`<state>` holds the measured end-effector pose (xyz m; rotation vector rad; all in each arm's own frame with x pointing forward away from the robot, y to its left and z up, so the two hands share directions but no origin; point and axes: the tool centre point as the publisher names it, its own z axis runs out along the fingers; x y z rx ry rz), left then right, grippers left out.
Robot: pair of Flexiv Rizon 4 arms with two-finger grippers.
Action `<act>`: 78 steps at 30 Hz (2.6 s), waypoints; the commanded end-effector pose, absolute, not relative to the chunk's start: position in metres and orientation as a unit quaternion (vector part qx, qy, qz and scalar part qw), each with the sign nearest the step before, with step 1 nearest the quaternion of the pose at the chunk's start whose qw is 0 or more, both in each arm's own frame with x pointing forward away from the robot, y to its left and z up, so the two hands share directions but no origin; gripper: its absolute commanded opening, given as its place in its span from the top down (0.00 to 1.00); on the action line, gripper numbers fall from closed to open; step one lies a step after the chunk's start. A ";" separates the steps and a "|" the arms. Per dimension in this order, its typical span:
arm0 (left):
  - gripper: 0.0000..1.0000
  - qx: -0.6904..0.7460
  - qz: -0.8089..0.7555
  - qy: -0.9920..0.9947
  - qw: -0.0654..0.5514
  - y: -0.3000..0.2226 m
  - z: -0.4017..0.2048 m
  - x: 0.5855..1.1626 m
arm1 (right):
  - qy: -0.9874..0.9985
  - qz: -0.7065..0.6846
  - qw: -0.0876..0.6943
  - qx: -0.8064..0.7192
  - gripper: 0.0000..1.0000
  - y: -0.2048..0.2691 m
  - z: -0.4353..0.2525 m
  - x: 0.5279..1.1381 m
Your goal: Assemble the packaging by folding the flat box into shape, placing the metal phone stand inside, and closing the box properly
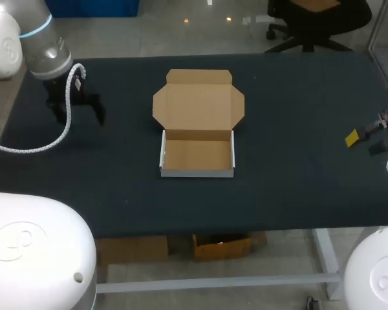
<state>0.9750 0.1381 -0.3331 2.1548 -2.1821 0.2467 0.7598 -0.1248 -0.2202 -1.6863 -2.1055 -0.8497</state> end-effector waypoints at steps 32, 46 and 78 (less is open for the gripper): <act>0.00 0.696 0.048 -0.714 0.054 0.168 -0.369 1.032 | -0.736 -0.296 0.158 -0.588 0.00 -0.126 -0.218 0.759; 0.00 0.693 0.052 -0.718 0.042 0.171 -0.368 1.035 | -0.736 -0.296 0.158 -0.588 0.00 -0.126 -0.218 0.759; 0.00 0.690 0.028 -0.723 -0.002 0.197 -0.390 1.100 | -0.736 -0.296 0.158 -0.588 0.00 -0.126 -0.218 0.759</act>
